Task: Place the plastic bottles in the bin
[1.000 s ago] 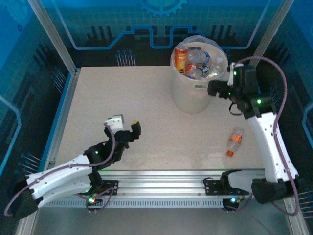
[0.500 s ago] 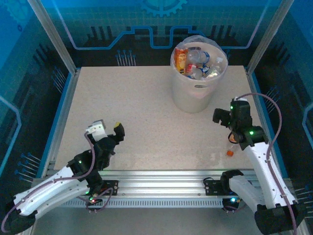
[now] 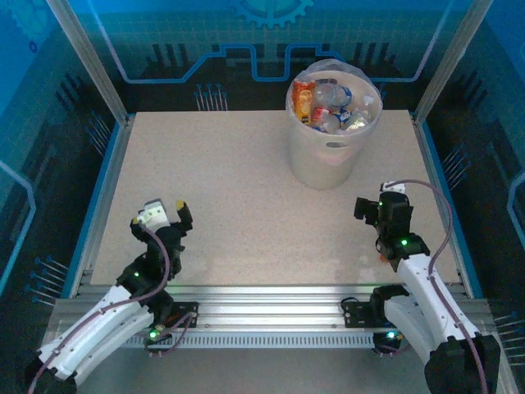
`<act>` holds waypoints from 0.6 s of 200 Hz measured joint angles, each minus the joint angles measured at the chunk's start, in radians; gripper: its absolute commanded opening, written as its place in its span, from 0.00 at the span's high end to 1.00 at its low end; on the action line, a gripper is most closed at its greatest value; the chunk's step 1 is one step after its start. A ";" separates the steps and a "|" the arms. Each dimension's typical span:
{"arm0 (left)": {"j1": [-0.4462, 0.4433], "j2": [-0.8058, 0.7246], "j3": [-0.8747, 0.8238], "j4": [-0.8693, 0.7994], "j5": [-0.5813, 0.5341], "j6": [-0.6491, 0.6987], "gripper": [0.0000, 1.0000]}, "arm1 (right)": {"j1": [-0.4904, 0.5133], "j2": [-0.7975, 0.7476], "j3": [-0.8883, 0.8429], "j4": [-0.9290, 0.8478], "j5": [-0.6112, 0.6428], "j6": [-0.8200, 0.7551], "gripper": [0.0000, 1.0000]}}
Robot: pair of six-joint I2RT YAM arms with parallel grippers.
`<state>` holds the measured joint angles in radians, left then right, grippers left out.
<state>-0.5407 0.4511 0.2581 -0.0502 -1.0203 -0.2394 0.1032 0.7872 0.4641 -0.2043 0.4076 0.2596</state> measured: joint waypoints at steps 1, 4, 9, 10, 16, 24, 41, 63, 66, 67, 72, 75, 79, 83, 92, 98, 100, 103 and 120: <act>0.004 0.001 -0.001 0.003 0.003 0.002 0.01 | 0.000 0.000 -0.002 0.003 0.000 0.000 0.00; 0.025 0.006 -0.007 0.015 0.016 0.008 0.01 | 0.000 0.000 -0.009 0.016 0.000 -0.003 0.00; 0.056 0.015 -0.016 0.035 0.040 0.017 0.01 | 0.000 0.002 -0.017 0.034 0.000 -0.008 0.00; 0.066 0.019 -0.018 0.041 0.047 0.020 0.01 | 0.000 0.003 -0.019 0.040 0.000 -0.010 0.00; 0.103 0.031 -0.027 0.063 0.075 0.032 0.01 | -0.001 0.008 -0.026 0.063 0.000 -0.015 0.00; 0.159 0.052 -0.042 0.095 0.120 0.041 0.01 | -0.002 0.019 -0.028 0.087 -0.002 -0.022 0.00; 0.259 0.105 -0.066 0.157 0.220 0.060 0.01 | -0.005 0.056 -0.028 0.150 -0.007 -0.037 0.00; 0.364 0.188 -0.091 0.255 0.339 0.074 0.01 | -0.009 0.115 -0.031 0.220 -0.019 -0.056 0.00; 0.377 0.200 -0.094 0.270 0.353 0.075 0.01 | -0.010 0.122 -0.033 0.232 -0.020 -0.058 0.00; 0.381 0.205 -0.097 0.277 0.360 0.076 0.01 | -0.010 0.125 -0.034 0.236 -0.021 -0.059 0.00; 0.399 0.225 -0.103 0.300 0.384 0.083 0.01 | -0.012 0.136 -0.037 0.250 -0.023 -0.061 0.00; 0.408 0.235 -0.106 0.314 0.394 0.084 0.01 | -0.013 0.142 -0.039 0.259 -0.024 -0.063 0.00; 0.418 0.250 -0.110 0.331 0.409 0.087 0.01 | -0.013 0.149 -0.041 0.270 -0.025 -0.063 0.00; 0.429 0.266 -0.115 0.349 0.427 0.090 0.01 | -0.014 0.156 -0.045 0.282 -0.026 -0.066 0.00; 0.448 0.302 -0.123 0.389 0.463 0.095 0.01 | -0.014 0.169 -0.050 0.305 -0.031 -0.070 0.00; 0.460 0.324 -0.127 0.412 0.483 0.101 0.01 | -0.014 0.178 -0.053 0.322 -0.033 -0.072 0.00; 0.463 0.333 -0.127 0.420 0.490 0.101 0.01 | -0.014 0.179 -0.055 0.325 -0.034 -0.074 0.00; 0.468 0.344 -0.129 0.433 0.500 0.105 0.01 | -0.014 0.183 -0.055 0.333 -0.034 -0.075 0.00; 0.488 0.405 -0.130 0.504 0.553 0.117 0.01 | -0.015 0.203 -0.058 0.371 -0.047 -0.083 0.00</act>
<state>-0.0532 0.8562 0.1276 0.4541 -0.4671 -0.1226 0.0883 0.9901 0.4065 0.1669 0.3603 0.1768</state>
